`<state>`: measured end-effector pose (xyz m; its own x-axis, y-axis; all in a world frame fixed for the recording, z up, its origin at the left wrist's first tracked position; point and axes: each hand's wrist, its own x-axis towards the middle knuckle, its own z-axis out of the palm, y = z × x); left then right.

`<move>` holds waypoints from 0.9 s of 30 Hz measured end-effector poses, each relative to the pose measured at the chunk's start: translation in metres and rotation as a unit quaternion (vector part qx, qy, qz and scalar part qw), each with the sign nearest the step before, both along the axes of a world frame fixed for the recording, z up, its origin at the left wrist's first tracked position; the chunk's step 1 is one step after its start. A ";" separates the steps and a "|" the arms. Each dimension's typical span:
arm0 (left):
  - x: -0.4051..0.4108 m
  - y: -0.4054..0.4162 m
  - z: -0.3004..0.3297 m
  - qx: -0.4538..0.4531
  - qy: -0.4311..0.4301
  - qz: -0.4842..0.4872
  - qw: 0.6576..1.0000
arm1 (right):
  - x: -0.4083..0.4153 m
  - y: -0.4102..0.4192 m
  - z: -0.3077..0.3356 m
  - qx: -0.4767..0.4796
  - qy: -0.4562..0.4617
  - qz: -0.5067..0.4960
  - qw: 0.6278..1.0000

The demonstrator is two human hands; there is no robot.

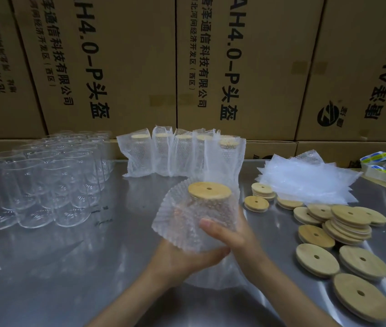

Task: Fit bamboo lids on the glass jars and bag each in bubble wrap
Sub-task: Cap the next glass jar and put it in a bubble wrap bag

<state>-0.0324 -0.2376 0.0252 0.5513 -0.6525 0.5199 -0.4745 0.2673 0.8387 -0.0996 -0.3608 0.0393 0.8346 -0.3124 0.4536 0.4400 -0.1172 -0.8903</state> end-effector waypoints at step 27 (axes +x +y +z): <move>0.149 -0.117 0.050 -0.033 0.056 0.165 0.984 | 0.156 -0.101 -0.048 -0.166 0.195 -0.167 0.952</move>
